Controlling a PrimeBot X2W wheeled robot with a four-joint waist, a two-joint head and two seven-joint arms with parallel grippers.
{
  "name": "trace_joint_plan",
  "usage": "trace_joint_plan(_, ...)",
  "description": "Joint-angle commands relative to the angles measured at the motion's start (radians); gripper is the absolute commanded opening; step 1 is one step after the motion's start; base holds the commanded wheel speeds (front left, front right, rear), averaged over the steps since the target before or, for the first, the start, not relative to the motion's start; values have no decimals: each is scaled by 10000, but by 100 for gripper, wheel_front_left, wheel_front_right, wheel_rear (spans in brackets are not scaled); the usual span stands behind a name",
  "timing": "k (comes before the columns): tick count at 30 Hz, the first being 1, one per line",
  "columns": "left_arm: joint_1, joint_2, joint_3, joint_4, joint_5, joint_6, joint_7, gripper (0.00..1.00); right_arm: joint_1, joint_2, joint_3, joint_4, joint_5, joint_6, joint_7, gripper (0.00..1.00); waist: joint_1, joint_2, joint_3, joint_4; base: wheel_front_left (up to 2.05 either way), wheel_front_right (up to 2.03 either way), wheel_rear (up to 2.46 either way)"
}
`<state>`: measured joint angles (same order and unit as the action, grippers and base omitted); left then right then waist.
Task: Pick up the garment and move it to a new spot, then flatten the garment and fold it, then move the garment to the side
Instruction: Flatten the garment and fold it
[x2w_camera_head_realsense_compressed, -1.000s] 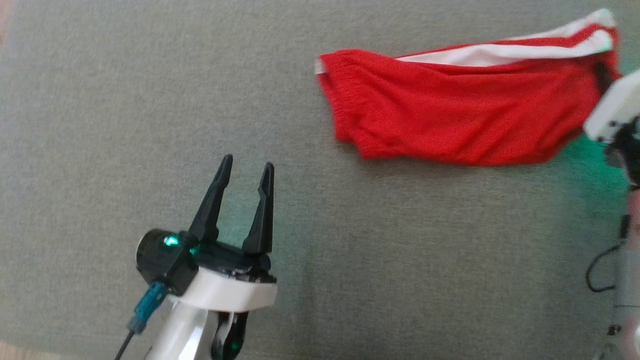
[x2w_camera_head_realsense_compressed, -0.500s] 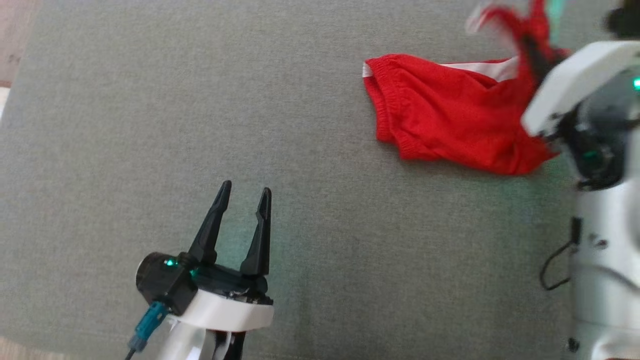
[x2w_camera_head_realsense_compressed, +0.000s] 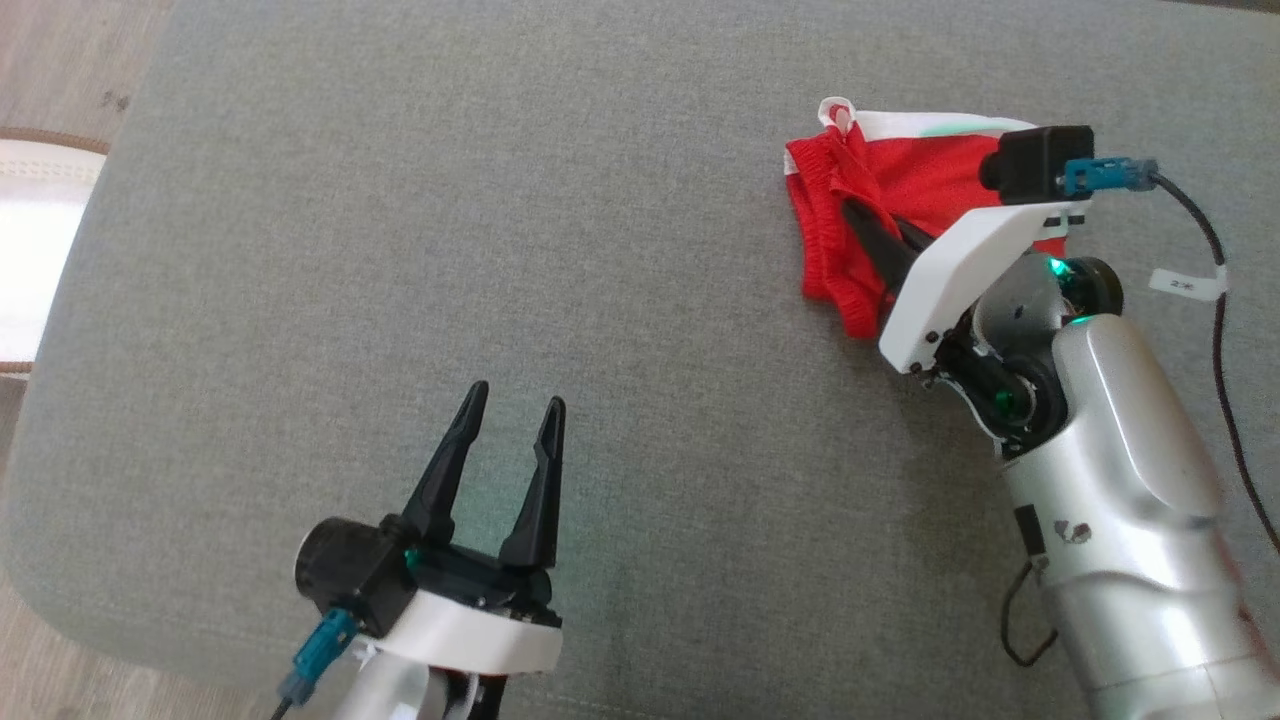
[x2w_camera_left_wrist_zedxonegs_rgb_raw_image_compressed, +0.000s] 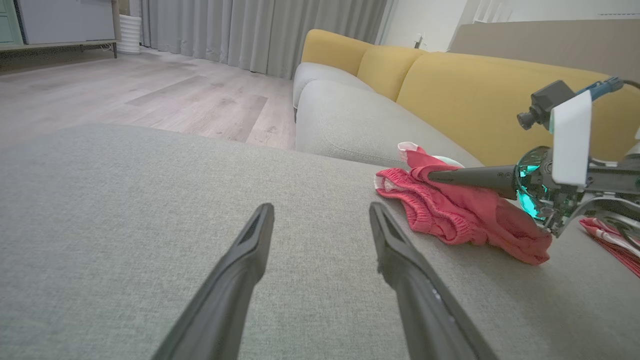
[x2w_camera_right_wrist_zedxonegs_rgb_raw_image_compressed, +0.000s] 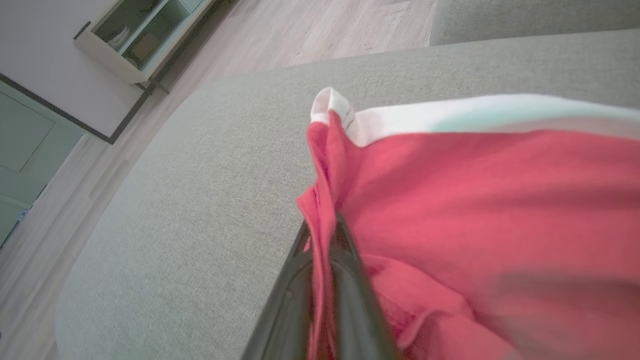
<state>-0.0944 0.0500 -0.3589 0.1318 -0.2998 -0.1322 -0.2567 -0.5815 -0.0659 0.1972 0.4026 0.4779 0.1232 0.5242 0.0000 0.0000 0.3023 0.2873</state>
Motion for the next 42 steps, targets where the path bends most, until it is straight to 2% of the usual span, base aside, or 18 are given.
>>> trace_joint_plan(1, 101, 5, 202, -218, -114, 20, -51, 100, -455, 155, 312, -247, 172, 75, -256, 0, 0, 0, -57, -17, 0, 0, 0)
trace_joint_plan(2, 127, 4, 173, -193, -131, 23, -51, 100, -523, 155, 434, -113, 236, 75, -444, 5, 0, 0, -104, -33, 0, 0, 0)
trace_joint_plan(3, 148, 4, 142, -170, -139, 27, -51, 100, -577, 155, 579, -39, 320, 75, -670, 47, 0, 0, -135, -51, 0, 0, 0)
trace_joint_plan(4, 162, 4, 120, -151, -148, 37, -51, 100, -590, 155, 728, 24, 599, 75, -894, 100, 0, 0, -170, -73, 0, 0, 0)
trace_joint_plan(10, 285, 4, 204, -19, -165, 114, -51, 100, -387, 155, 2147, 56, 2473, 75, -1881, 100, 0, 0, -593, -360, 0, 0, 0)
trace_joint_plan(13, 419, 4, 450, 28, -39, 129, -51, 100, -65, 156, 2466, -200, 2646, 75, -2476, 100, 0, 0, -913, -640, 0, 0, 0)
trace_joint_plan(18, 731, 3, 881, 83, 221, 127, -51, 100, 594, 156, 2166, -566, 1784, 75, -3290, 100, 0, 0, -1520, -1118, 0, 0, 0)
trace_joint_plan(22, 1158, 3, 1288, 63, 381, 131, -51, 100, 1480, 87, 1464, -1121, -481, 75, -4075, 100, 0, 0, -2070, -1607, 0, 0, 0)
trace_joint_plan(28, 1678, 3, 1703, -25, 557, 114, -51, 100, 2958, -368, 283, -1897, -2563, 75, -4906, 100, 0, 0, -2654, -2078, 0, 0, 0)
trace_joint_plan(33, 2008, 3, 1877, -74, 637, 93, -51, 100, 4078, -727, -446, -1919, -3349, 75, -5653, 100, 0, 0, -2993, -2180, 0, 0, 0)
trace_joint_plan(39, 2121, 3, 1995, -163, 701, 72, -51, 100, 4424, -557, -1192, -1597, -3427, 75, -6161, 100, 0, 0, -2836, -2087, 0, 0, 0)
trace_joint_plan(40, 2085, 3, 1978, -173, 714, 67, -51, 100, 4332, -547, -1182, -1535, -3438, 75, -6216, 93, 0, 0, -2767, -2030, 0, 0, 0)
trace_joint_plan(41, 2030, 3, 1958, -185, 727, 62, -51, 100, 4202, -529, -1173, -1462, -3394, 75, -6235, 74, 0, 0, -2645, -1956, 0, 0, 0)
trace_joint_plan(42, 1958, 3, 1950, -202, 730, 57, -51, 100, 4029, -528, -1119, -1362, -3370, 75, -6213, 33, 0, 0, -2534, -1887, 0, 0, 0)
